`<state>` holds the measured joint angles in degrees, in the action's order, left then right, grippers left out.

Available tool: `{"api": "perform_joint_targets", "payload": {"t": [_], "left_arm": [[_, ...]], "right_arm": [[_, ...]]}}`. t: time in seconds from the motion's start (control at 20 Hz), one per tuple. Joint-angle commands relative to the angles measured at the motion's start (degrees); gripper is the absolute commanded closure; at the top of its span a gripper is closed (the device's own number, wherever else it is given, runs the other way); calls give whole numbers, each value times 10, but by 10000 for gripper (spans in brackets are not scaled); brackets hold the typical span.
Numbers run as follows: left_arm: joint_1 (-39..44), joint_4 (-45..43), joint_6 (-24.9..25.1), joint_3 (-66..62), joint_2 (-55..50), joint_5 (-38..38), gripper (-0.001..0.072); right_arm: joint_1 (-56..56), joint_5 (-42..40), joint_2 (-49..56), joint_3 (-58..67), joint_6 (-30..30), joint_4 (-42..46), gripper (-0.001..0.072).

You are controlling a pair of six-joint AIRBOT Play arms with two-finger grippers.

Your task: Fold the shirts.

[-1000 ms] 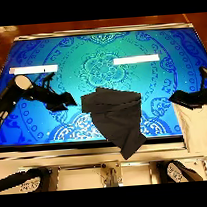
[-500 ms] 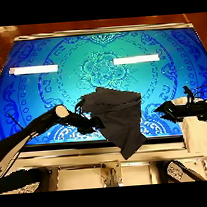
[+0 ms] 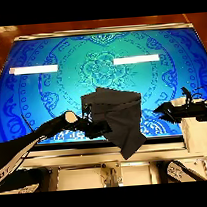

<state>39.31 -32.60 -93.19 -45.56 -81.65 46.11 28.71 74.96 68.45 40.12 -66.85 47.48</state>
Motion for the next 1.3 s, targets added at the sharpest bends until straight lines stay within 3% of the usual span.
{"api": "perform_joint_targets", "payload": {"t": [0.0,0.45,0.6,0.65,0.7,1.0,1.2,1.25], "left_arm": [[3,-25,-1,10,7,27,12],[43,60,-9,16,-53,-116,16],[44,91,-10,14,-55,-157,358],[44,91,-6,11,-54,-155,533],[44,91,3,9,-53,-151,661],[43,90,66,10,-2,-131,668],[42,57,67,10,26,-131,668],[42,53,73,10,28,-132,668]], "right_arm": [[-10,-1,1,0,1,16,75],[-171,-86,1,0,-46,26,76],[-196,-100,2,0,-58,31,75],[-200,-104,7,0,-68,39,75],[-205,-105,14,0,-74,44,75],[-259,-124,95,0,-79,47,75],[-299,-160,125,0,-111,45,93],[-306,-162,127,0,-116,45,255]]}}
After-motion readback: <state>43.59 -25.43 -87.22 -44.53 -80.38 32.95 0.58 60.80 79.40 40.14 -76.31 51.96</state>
